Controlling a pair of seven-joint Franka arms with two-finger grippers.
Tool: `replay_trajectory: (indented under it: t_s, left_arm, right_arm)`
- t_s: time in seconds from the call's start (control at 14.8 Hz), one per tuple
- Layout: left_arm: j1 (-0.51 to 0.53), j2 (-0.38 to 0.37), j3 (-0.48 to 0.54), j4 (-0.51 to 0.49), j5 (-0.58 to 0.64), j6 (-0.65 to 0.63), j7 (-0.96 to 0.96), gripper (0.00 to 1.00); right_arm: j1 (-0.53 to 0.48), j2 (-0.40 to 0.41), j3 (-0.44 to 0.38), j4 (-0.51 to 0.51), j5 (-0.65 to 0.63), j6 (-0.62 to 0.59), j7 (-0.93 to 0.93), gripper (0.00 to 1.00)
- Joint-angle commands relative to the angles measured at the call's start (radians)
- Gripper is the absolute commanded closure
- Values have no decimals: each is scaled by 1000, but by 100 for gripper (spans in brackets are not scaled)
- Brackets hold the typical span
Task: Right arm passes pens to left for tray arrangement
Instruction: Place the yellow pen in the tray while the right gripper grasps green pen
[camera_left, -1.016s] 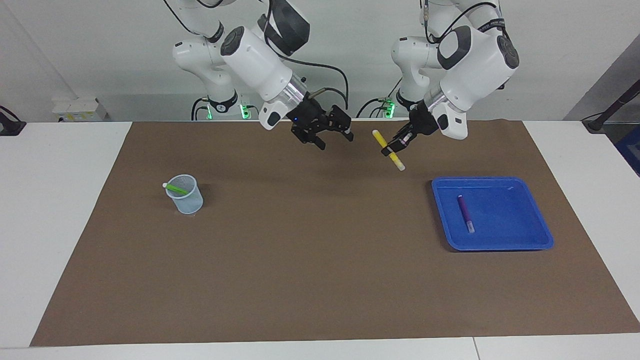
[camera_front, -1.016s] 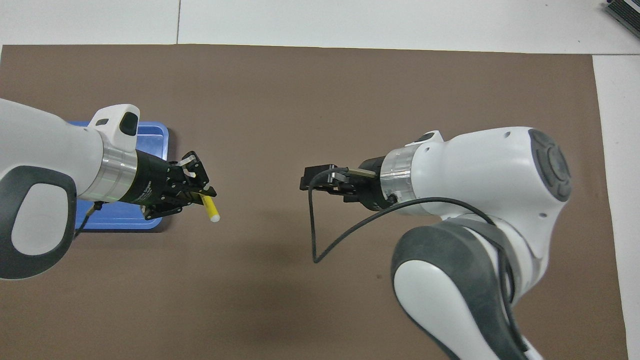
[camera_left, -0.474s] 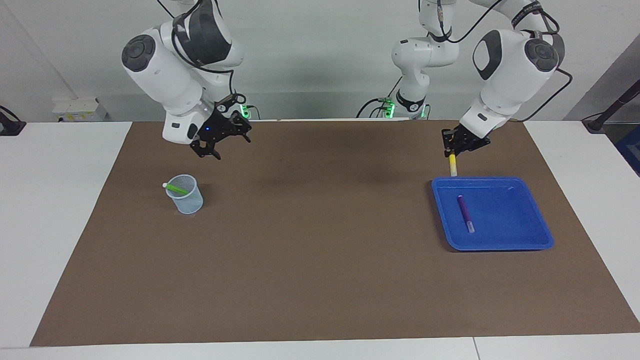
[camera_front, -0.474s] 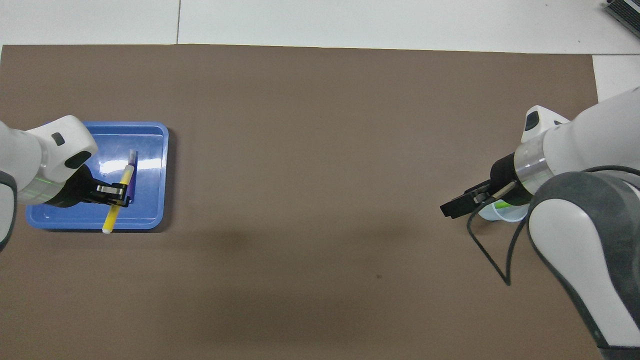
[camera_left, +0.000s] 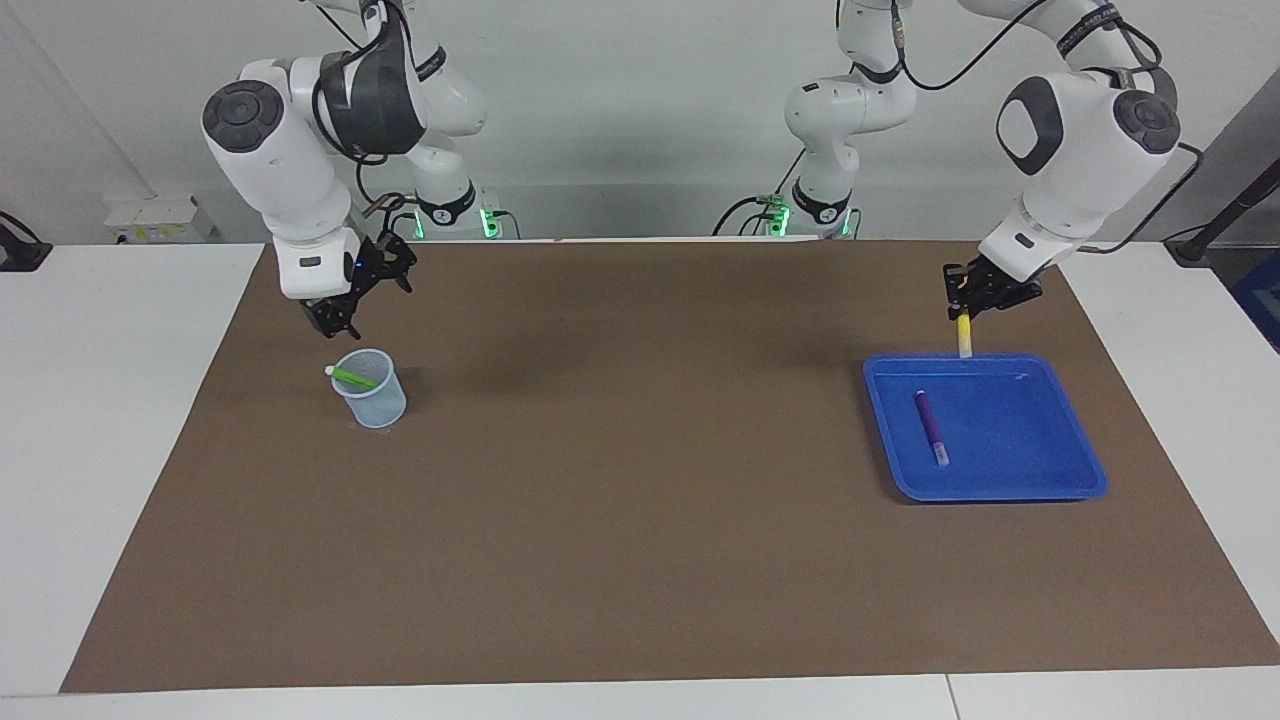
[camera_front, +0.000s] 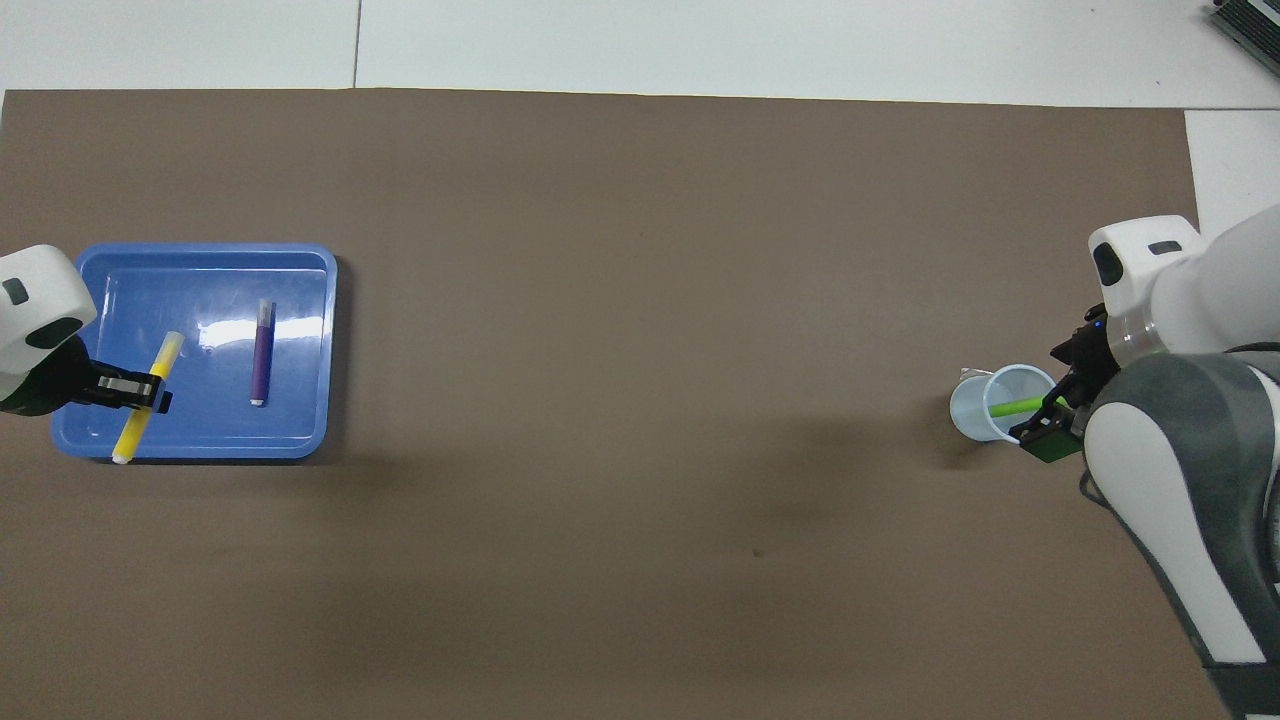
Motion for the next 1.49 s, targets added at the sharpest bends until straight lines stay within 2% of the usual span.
replay_trajectory:
  t_s: [0.0, 0.2, 0.41, 0.54, 0.68, 1.08, 1.29, 1.42]
  left_arm:
    - [37, 47, -10, -19, 38, 98, 16, 100]
    - [64, 98, -10, -28, 54, 195, 14, 100]
    - [83, 156, -10, -32, 54, 282, 14, 100]
    - [88, 200, -10, -32, 54, 336, 11, 100]
    - [91, 234, -10, -35, 54, 380, 10, 100]
    - [92, 283, -10, -105, 54, 535, -15, 100]
    - [91, 299, -10, -130, 54, 594, -32, 100]
    - [88, 311, -10, -150, 54, 633, -42, 100]
  right_arm:
    - [-85, -75, 14, -159, -33, 134, -228, 0]
    - [-139, -84, 16, -230, -33, 250, -419, 0]
    - [-134, -80, 16, -244, -33, 284, -450, 0]
    - [-142, -70, 16, -280, -36, 349, -514, 20]
    - [-166, -52, 18, -308, -36, 415, -568, 24]
    - [-180, -30, 18, -310, -36, 420, -590, 39]
    - [-179, -29, 18, -313, -36, 420, -586, 55]
    - [-179, -23, 18, -322, -36, 438, -588, 57]
